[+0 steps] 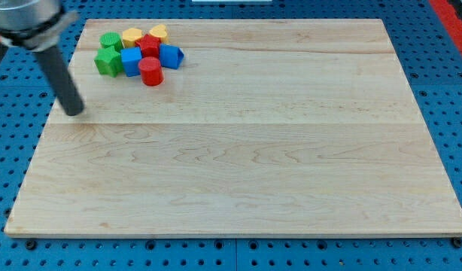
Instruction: Push the yellow heart downwards
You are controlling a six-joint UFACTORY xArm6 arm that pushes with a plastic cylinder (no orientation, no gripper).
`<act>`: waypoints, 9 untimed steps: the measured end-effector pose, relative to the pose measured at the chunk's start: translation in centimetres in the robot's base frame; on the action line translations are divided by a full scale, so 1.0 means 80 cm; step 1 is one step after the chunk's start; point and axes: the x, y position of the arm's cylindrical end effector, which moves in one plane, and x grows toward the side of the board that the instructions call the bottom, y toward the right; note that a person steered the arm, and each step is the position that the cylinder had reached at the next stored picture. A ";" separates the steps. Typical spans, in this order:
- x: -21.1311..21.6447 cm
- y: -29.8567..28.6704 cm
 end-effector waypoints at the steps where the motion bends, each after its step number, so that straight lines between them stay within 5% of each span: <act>1: -0.016 -0.038; 2: -0.045 -0.039; 3: -0.153 0.003; 5: -0.267 0.094; 9: -0.247 0.200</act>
